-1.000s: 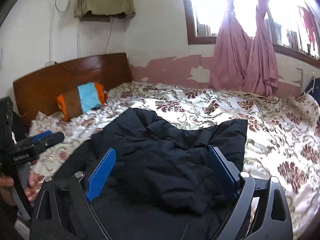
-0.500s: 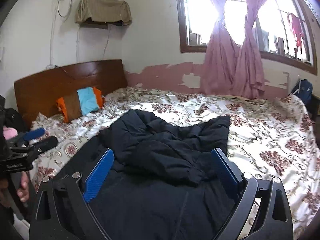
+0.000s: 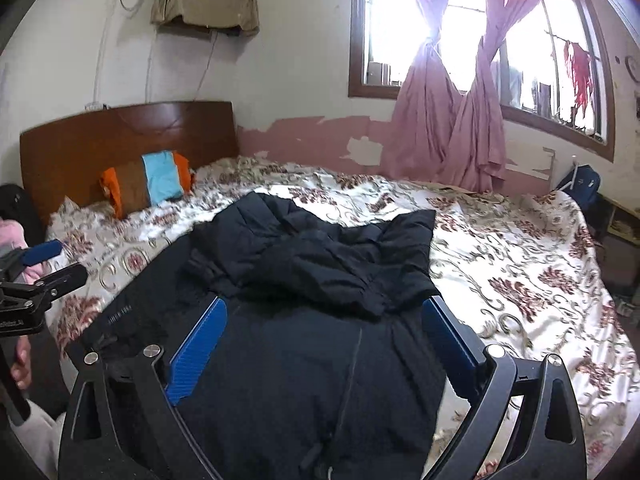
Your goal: Fold large clothes
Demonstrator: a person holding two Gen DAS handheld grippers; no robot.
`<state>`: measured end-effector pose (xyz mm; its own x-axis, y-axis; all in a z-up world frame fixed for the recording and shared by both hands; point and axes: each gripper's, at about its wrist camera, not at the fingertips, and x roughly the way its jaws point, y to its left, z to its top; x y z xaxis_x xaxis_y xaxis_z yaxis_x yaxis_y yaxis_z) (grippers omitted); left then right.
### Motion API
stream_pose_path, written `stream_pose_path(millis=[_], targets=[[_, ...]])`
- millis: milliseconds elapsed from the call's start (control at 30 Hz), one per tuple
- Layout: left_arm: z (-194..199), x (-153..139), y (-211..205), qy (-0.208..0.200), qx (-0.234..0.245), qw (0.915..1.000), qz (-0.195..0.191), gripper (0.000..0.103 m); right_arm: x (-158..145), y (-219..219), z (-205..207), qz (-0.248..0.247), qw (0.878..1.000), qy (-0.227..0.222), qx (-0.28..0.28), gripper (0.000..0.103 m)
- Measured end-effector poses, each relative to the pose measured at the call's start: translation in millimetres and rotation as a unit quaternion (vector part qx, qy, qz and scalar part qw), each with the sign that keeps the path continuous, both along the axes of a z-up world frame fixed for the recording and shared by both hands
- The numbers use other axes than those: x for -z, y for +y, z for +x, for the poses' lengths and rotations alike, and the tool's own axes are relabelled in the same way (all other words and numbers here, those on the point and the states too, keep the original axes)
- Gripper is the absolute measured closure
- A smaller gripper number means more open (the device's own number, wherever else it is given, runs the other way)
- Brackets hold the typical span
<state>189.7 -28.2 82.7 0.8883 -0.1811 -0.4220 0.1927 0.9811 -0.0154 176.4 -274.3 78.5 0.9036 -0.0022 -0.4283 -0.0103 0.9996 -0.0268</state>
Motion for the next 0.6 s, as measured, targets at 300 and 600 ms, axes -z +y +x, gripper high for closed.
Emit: stream_pose_path(millis=[300,600], targets=[[-23.7,34.8,6.8,0.043,0.008,0.9973,0.059,0.0,18.2,7.6,-19.7,-0.017,0.999,0.031,-0.003,0.007],[-31.7,67.4,19.3,0.107,0.004,0.9915,0.074,0.0,45.2,7.3,-25.6,0.009,0.998,0.066,-0.019,0.007]])
